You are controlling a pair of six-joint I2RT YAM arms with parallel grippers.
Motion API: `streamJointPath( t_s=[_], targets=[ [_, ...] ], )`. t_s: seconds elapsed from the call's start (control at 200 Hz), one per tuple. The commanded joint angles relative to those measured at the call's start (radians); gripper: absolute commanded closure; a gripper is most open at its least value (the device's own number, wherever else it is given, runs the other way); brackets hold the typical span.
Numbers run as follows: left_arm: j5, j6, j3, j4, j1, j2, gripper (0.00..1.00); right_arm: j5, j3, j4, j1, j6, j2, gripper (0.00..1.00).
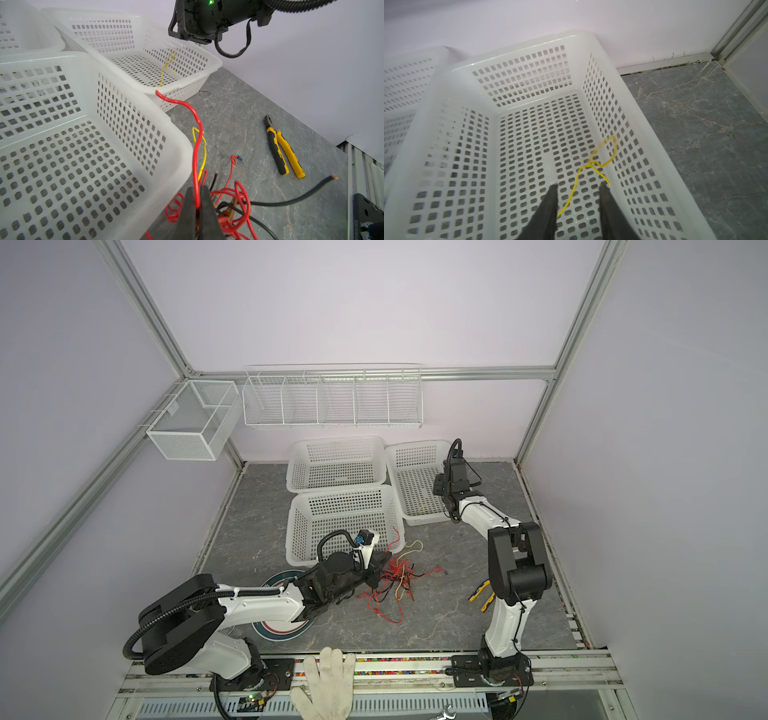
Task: Untangle the cables
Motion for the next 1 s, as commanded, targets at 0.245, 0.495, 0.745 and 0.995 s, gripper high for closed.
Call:
streamJointPath(
  t_s=[0.245, 0.495, 0.745, 0.995],
  targets=[
    [0.013, -0.019, 0.001, 0.062, -0.003, -0.003, 1.0, -0.211, -0.028, -0.141, 0.0, -0.053, -0.199, 0.2],
    [0.024, -0.022, -0.007, 0.076, -0.006, -0.01, 1.0, -0.312, -0.166, -0.189, 0.055, -0.032, -0.357, 0.18],
    [0.038, -0.013, -0.003, 0.078, -0.009, -0.025, 1.0, -0.358, -0.34, -0.264, 0.142, 0.014, -0.521, 0.21],
    [0.05, -0.013, 0.017, 0.082, -0.01, -0.015, 1.0, -0.279, -0.576, -0.298, 0.173, 0.09, -0.725, 0.21]
  ],
)
